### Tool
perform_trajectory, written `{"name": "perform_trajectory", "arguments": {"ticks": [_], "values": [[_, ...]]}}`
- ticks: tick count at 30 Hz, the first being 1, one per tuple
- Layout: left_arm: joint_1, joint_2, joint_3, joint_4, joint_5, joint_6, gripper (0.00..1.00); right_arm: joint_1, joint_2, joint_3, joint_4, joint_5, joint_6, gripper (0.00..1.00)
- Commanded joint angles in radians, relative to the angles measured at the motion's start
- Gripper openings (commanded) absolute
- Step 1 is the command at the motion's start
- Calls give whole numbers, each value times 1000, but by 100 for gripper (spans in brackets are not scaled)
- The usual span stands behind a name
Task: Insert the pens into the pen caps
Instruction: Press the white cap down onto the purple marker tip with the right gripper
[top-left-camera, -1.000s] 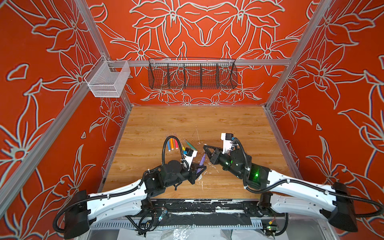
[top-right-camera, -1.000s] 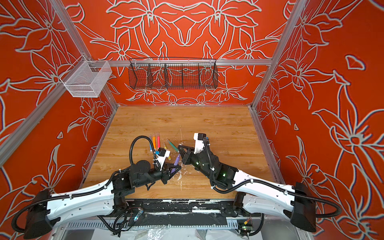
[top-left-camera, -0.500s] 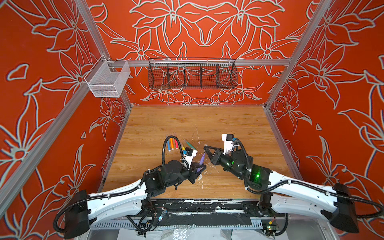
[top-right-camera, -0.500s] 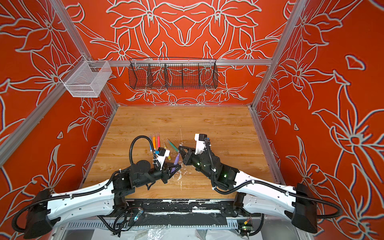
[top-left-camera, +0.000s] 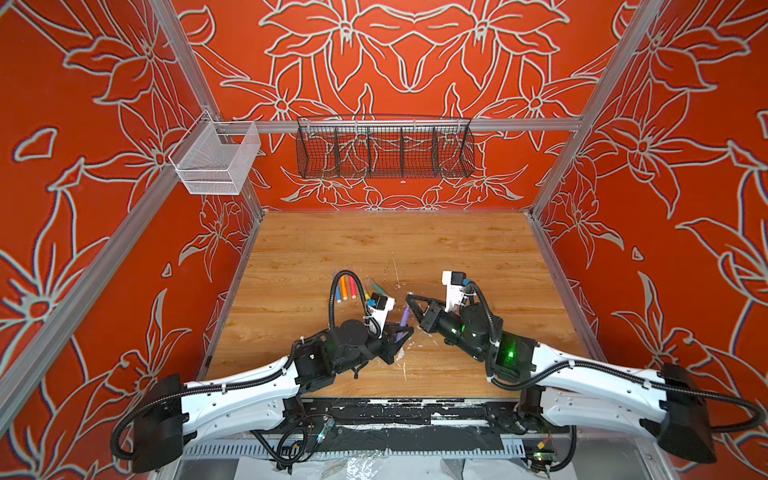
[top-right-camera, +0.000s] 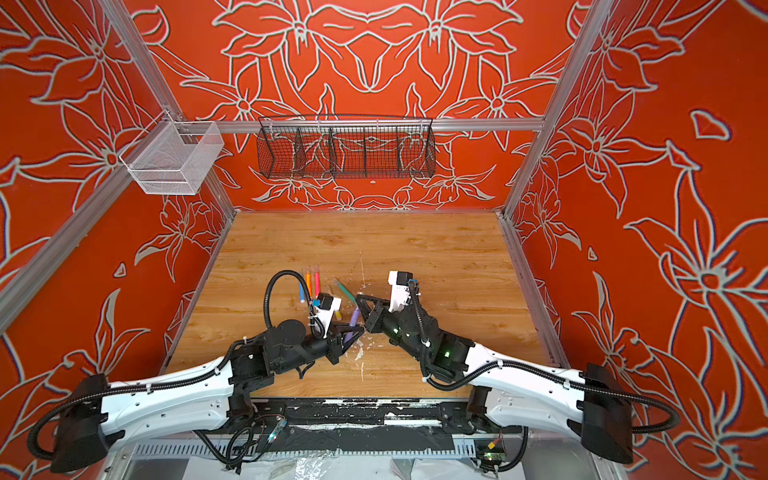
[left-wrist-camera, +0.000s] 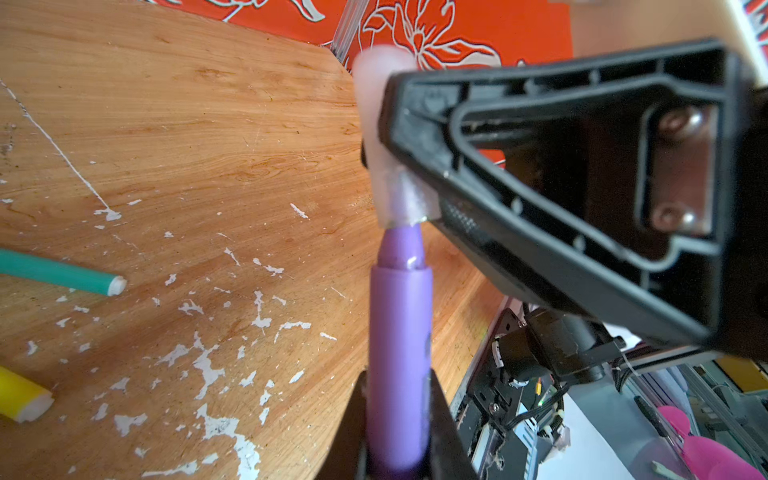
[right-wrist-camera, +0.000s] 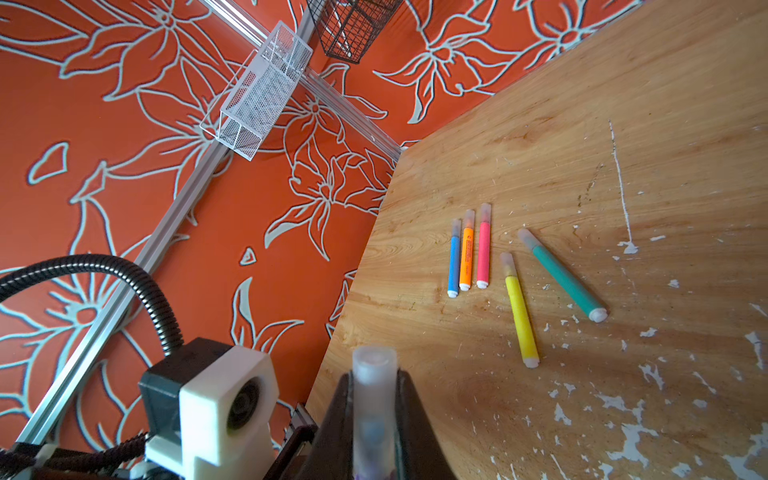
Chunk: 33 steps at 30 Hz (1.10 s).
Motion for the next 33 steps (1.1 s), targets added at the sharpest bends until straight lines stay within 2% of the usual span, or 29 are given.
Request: {"name": "perform_trajectory", "arguments": {"ticks": [1, 4, 10, 14, 18, 22, 27, 30, 33], "values": [[8, 45, 73, 49, -25, -24, 0, 31, 10, -13, 41, -52, 6, 0], [30, 117, 103, 60, 10, -45, 0, 47, 0, -25, 42, -37, 0, 0], [50, 126, 117, 91, 57, -46, 0, 59, -48, -49, 18, -3, -17, 2], [50, 119, 109, 103, 83, -23, 0, 59, -85, -54, -11, 14, -36, 27], [50, 98, 61, 144, 88, 0, 0, 59, -136, -49, -70, 32, -57, 45], [50, 70, 16, 160, 91, 29, 0, 59, -193, -43, -130, 67, -76, 56], [50, 22, -37, 182, 143, 86, 0, 58, -220, 4, -202, 89, -107, 58], [47, 3, -62, 199, 201, 127, 0, 56, -196, 43, -231, 97, -124, 58], [44, -28, -86, 197, 213, 150, 0, 52, -161, 78, -241, 94, -131, 55]]}}
